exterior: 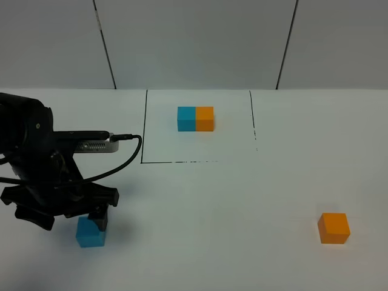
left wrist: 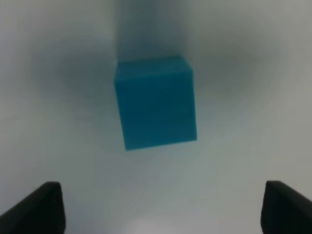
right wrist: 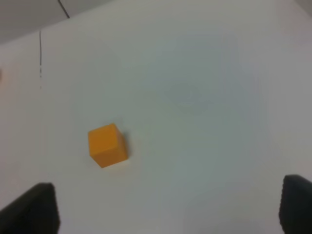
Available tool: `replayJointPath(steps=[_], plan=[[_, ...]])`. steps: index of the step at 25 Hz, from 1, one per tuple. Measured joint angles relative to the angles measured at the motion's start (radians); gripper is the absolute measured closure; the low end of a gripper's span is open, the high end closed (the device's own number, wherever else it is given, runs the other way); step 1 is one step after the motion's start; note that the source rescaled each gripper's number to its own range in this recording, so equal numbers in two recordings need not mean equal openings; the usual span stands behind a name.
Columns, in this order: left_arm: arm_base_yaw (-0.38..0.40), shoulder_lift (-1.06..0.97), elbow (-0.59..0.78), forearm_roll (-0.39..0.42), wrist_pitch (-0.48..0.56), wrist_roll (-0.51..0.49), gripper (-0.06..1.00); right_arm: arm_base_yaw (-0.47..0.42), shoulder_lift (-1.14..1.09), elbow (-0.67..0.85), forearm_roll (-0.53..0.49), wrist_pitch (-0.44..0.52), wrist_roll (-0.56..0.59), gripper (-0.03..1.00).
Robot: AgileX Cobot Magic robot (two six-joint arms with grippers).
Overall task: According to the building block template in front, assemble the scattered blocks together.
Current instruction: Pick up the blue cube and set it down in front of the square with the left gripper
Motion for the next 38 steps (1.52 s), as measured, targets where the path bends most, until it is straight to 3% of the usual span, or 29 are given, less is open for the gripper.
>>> replayJointPath(steps=[8, 19, 28, 38], plan=[[0.000, 0.040, 0.042, 0.034, -0.092, -0.023, 0.25, 0.000, 0.000, 0.000, 0.000, 0.000, 0.001, 0.17], [0.000, 0.072, 0.057, 0.026, -0.136, -0.027, 0.25, 0.000, 0.000, 0.000, 0.000, 0.000, 0.001, 0.17], [0.000, 0.098, 0.139, 0.025, -0.294, -0.046, 0.25, 0.000, 0.000, 0.000, 0.000, 0.000, 0.001, 0.17], [0.000, 0.170, 0.139, 0.002, -0.348, -0.071, 0.25, 0.000, 0.000, 0.000, 0.000, 0.000, 0.001, 0.17]])
